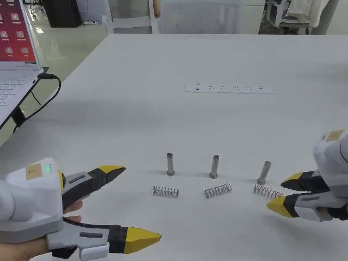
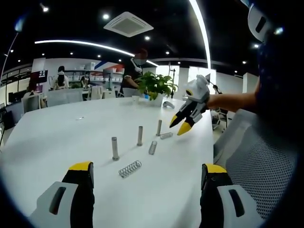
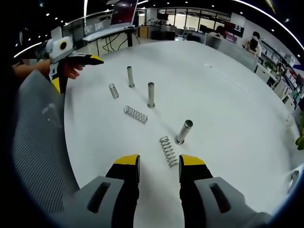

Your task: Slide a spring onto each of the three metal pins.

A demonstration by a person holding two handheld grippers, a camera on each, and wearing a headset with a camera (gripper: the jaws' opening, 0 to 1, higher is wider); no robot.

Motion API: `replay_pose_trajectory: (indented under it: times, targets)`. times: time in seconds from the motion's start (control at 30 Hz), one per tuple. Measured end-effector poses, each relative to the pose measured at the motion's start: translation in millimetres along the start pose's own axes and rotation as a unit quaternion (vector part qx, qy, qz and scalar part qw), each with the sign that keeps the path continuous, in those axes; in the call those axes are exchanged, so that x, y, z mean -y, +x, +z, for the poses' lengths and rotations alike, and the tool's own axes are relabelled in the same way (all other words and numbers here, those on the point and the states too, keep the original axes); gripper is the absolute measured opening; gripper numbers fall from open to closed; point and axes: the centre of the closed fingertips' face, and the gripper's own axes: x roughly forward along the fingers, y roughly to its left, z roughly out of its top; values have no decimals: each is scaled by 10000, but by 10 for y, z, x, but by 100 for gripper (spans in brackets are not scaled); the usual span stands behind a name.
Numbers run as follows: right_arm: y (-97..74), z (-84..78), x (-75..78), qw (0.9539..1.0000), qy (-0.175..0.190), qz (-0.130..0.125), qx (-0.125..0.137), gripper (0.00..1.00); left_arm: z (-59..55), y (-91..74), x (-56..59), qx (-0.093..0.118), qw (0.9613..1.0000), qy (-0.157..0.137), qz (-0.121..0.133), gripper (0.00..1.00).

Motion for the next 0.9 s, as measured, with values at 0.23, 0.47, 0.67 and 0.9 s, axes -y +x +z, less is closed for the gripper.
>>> replay_pose_trajectory:
  times: [0.23, 0.47, 0.67, 0.9]
  targets:
    - [50, -61, 39, 9999, -56, 1, -85, 29, -6, 10, 6, -4, 10000, -17, -2, 91]
    - [120, -80, 105, 9998, -112, 42, -163, 25, -7, 17, -4, -10, 10000, -35, 0, 90]
    - [176, -119, 135, 9994, -170, 91, -272, 22, -16, 14, -14, -8, 10000, -53, 24, 90]
    - [218, -144, 153, 9988, -284, 138, -382, 18, -30, 9, -17, -14, 10000, -74, 44, 90]
